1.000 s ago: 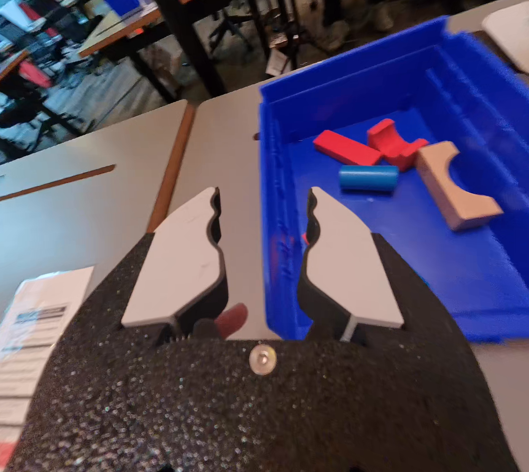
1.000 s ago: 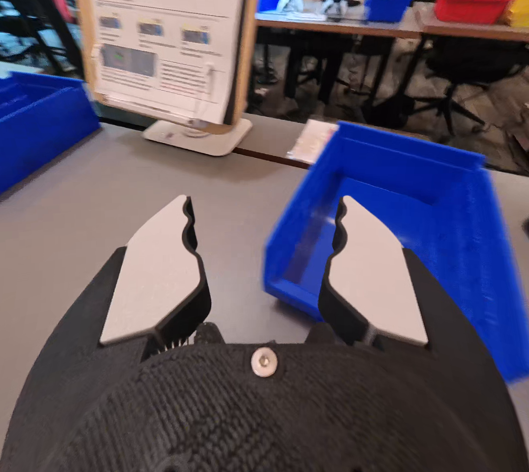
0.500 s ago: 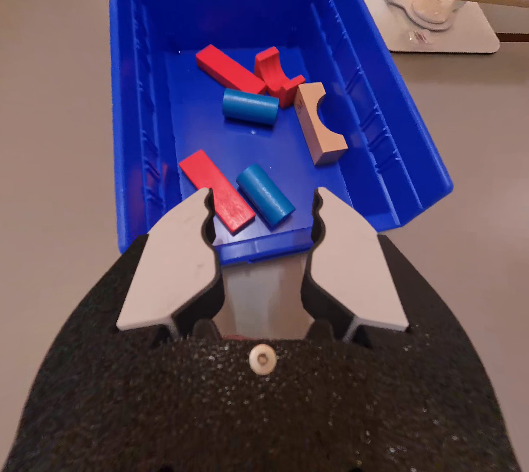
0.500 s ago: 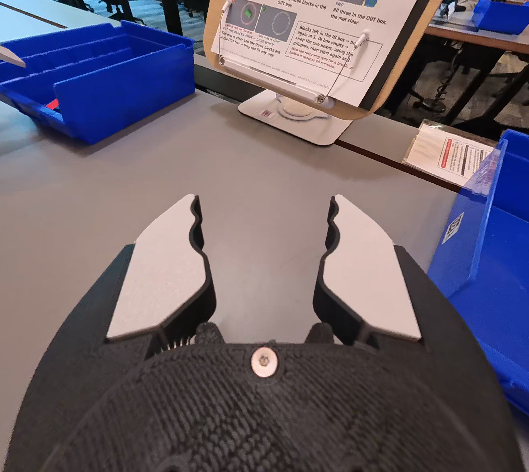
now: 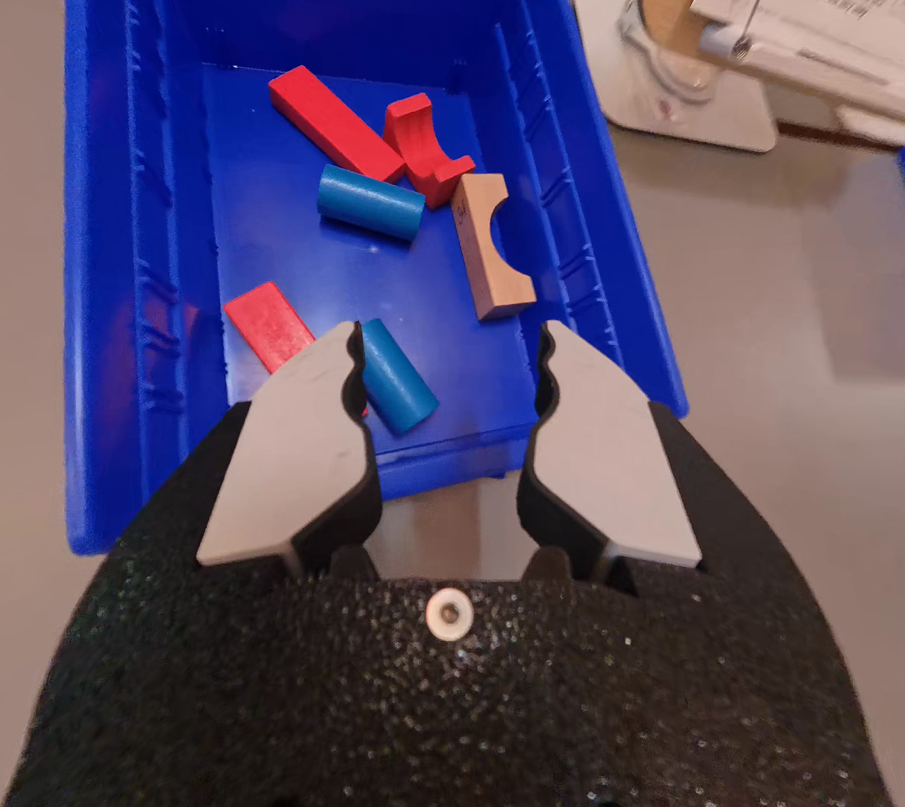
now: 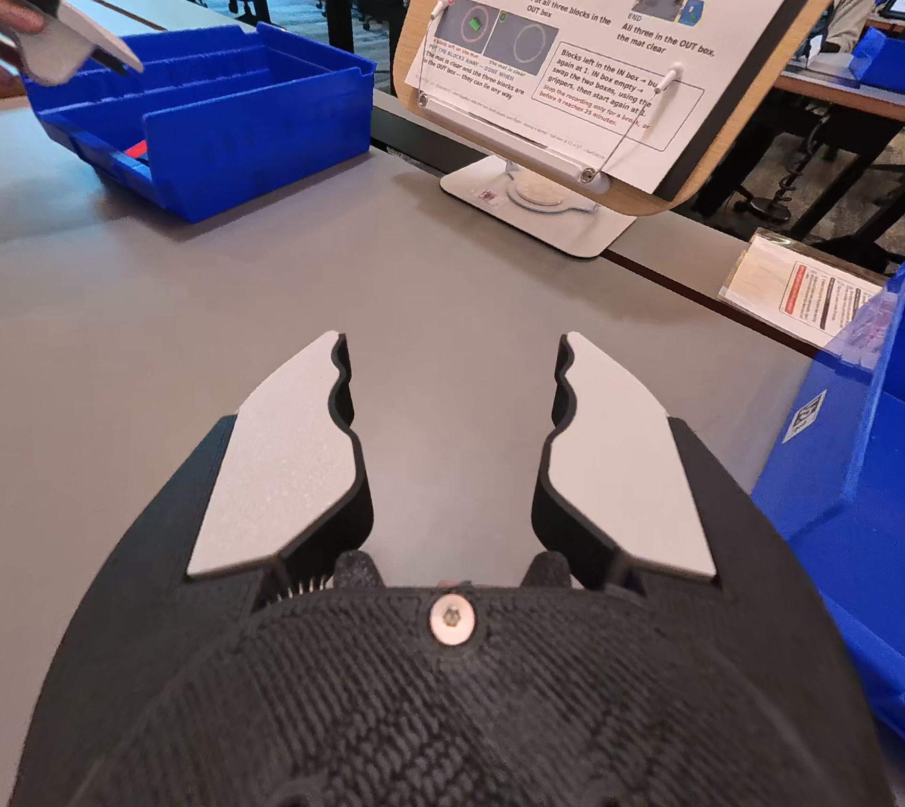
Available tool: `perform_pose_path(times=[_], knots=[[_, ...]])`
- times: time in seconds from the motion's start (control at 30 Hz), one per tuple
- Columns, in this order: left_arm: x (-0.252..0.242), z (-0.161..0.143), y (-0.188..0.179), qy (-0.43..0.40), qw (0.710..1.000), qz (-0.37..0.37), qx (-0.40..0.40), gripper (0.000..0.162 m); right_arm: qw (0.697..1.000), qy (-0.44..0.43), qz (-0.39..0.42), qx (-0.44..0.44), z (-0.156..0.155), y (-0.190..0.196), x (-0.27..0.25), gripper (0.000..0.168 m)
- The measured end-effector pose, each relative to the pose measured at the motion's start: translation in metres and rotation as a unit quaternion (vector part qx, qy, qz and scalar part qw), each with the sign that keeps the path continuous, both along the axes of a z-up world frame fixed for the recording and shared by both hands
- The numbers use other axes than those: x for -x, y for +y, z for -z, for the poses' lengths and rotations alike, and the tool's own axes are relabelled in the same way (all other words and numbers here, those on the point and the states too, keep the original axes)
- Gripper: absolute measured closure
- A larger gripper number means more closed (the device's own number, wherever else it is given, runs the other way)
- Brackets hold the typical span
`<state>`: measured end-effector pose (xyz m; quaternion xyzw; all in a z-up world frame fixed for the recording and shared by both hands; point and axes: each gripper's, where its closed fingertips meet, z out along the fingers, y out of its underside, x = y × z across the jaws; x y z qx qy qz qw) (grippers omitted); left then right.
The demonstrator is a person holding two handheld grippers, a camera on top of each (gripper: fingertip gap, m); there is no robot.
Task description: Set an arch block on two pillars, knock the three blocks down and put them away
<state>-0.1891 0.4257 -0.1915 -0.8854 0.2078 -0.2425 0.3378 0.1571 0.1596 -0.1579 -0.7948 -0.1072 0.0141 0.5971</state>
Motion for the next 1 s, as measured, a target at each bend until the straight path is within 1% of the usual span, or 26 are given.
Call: perform_pose_path(times=[0.03, 0.13, 0.23, 0.3, 0.37, 0.43, 0.5, 0.6, 0.7, 0.77, 0.83, 0.87, 1.0], knots=[[-0.001, 0.002, 0.003, 0.023, 1.0, 0.004, -0.004, 0.094, 1.0, -0.005, -0.001, 0.003, 0.001, 0.0, 0.001, 0.087], [-0.006, 0.007, 0.015, 0.103, 0.994, 0.025, -0.022, 0.091, 1.0, -0.005, -0.007, -0.001, -0.001, 0.0, 0.004, 0.088], [-0.01, 0.013, 0.032, 0.182, 0.981, 0.067, -0.027, 0.091, 1.0, -0.001, -0.013, -0.002, -0.002, 0.0, 0.006, 0.089], [-0.014, 0.019, 0.043, 0.231, 0.965, 0.118, -0.033, 0.091, 1.0, -0.003, -0.015, 0.002, -0.001, -0.001, 0.007, 0.089], [-0.018, 0.024, 0.049, 0.266, 0.944, 0.186, -0.051, 0.092, 1.0, -0.01, -0.013, 0.002, -0.001, -0.002, 0.006, 0.09], [-0.02, 0.028, 0.047, 0.303, 0.911, 0.269, -0.075, 0.09, 1.0, -0.018, -0.01, 0.002, -0.001, -0.003, 0.004, 0.09], [-0.017, 0.032, 0.045, 0.347, 0.871, 0.334, -0.097, 0.09, 1.0, -0.018, -0.009, 0.003, -0.002, -0.005, 0.002, 0.09], [-0.014, 0.037, 0.033, 0.389, 0.803, 0.433, -0.125, 0.097, 1.0, -0.017, -0.003, 0.0, -0.004, -0.007, -0.003, 0.091], [-0.002, 0.041, 0.028, 0.445, 0.73, 0.495, -0.151, 0.097, 1.0, -0.013, -0.002, 0.002, -0.002, -0.007, -0.006, 0.091], [0.008, 0.044, 0.028, 0.488, 0.682, 0.52, -0.16, 0.091, 1.0, -0.014, 0.0, 0.007, 0.0, -0.008, -0.008, 0.091], [0.018, 0.046, 0.032, 0.537, 0.616, 0.547, -0.182, 0.085, 1.0, -0.017, 0.002, 0.01, 0.002, -0.008, -0.009, 0.091], [0.021, 0.047, 0.034, 0.556, 0.583, 0.559, -0.198, 0.085, 1.0, -0.018, 0.002, 0.01, 0.002, -0.008, -0.009, 0.091], [0.018, 0.054, 0.033, 0.581, 0.469, 0.611, -0.262, 0.084, 1.0, -0.016, 0.002, 0.012, 0.003, -0.007, -0.01, 0.091]])
